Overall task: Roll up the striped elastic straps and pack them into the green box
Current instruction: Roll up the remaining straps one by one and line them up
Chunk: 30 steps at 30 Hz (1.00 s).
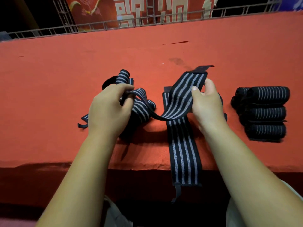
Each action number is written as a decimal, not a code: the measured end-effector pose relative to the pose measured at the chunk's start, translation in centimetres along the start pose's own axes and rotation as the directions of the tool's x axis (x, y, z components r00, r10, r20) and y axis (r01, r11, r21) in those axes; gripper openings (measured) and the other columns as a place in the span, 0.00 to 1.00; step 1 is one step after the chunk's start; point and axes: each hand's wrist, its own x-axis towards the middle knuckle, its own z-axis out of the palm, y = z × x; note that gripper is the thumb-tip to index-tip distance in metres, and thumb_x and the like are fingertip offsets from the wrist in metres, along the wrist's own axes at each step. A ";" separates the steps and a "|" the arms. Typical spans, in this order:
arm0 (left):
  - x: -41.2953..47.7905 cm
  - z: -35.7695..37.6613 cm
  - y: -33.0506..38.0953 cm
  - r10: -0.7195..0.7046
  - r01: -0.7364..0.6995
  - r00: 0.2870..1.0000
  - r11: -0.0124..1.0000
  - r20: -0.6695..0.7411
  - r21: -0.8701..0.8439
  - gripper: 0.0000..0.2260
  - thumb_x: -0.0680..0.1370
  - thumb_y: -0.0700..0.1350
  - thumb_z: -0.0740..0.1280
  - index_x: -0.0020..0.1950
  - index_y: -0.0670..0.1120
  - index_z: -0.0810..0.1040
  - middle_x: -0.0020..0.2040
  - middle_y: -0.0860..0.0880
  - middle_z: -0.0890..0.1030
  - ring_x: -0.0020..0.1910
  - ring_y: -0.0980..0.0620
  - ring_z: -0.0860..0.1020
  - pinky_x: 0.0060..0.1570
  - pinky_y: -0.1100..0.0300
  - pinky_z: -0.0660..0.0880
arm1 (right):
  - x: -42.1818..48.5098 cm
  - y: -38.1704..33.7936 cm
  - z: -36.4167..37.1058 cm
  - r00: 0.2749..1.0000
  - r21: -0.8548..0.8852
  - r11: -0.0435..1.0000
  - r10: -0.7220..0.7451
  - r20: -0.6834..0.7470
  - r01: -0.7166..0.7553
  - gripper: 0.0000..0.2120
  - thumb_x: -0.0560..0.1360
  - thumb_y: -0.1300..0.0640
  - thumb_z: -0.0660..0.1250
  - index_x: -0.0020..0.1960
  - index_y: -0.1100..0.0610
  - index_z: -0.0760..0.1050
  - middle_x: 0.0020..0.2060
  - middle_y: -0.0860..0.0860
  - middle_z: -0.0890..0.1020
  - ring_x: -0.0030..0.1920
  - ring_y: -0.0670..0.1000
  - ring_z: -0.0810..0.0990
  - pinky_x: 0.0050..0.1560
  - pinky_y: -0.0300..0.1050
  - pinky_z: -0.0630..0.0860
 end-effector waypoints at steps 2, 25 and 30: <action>-0.2 -1.0 1.5 0.054 -0.050 0.996 0.997 0.071 -0.052 0.17 0.77 0.40 0.70 0.64 0.51 0.85 0.55 0.57 0.86 0.54 0.56 0.81 0.57 0.59 0.75 | 0.2 0.1 -0.4 0.999 -0.060 0.998 -0.025 0.026 0.026 0.09 0.83 0.53 0.62 0.60 0.44 0.77 0.49 0.54 0.86 0.49 0.57 0.86 0.54 0.53 0.81; -5.7 -0.7 5.5 -0.162 0.280 0.568 0.960 0.807 -0.005 0.19 0.76 0.57 0.80 0.64 0.54 0.81 0.46 0.53 0.86 0.36 0.58 0.84 0.38 0.58 0.78 | -0.5 3.9 -3.8 0.958 -0.236 0.960 -0.085 0.273 0.153 0.14 0.80 0.44 0.61 0.63 0.36 0.76 0.52 0.55 0.86 0.52 0.62 0.85 0.58 0.68 0.82; -6.1 1.1 5.0 -0.203 0.235 0.532 0.968 0.822 0.087 0.17 0.74 0.57 0.82 0.58 0.53 0.84 0.47 0.54 0.85 0.39 0.56 0.83 0.35 0.61 0.74 | 0.0 4.6 -3.3 0.952 -0.248 0.954 -0.094 0.291 0.170 0.14 0.79 0.44 0.61 0.64 0.39 0.75 0.53 0.55 0.86 0.53 0.60 0.85 0.59 0.64 0.81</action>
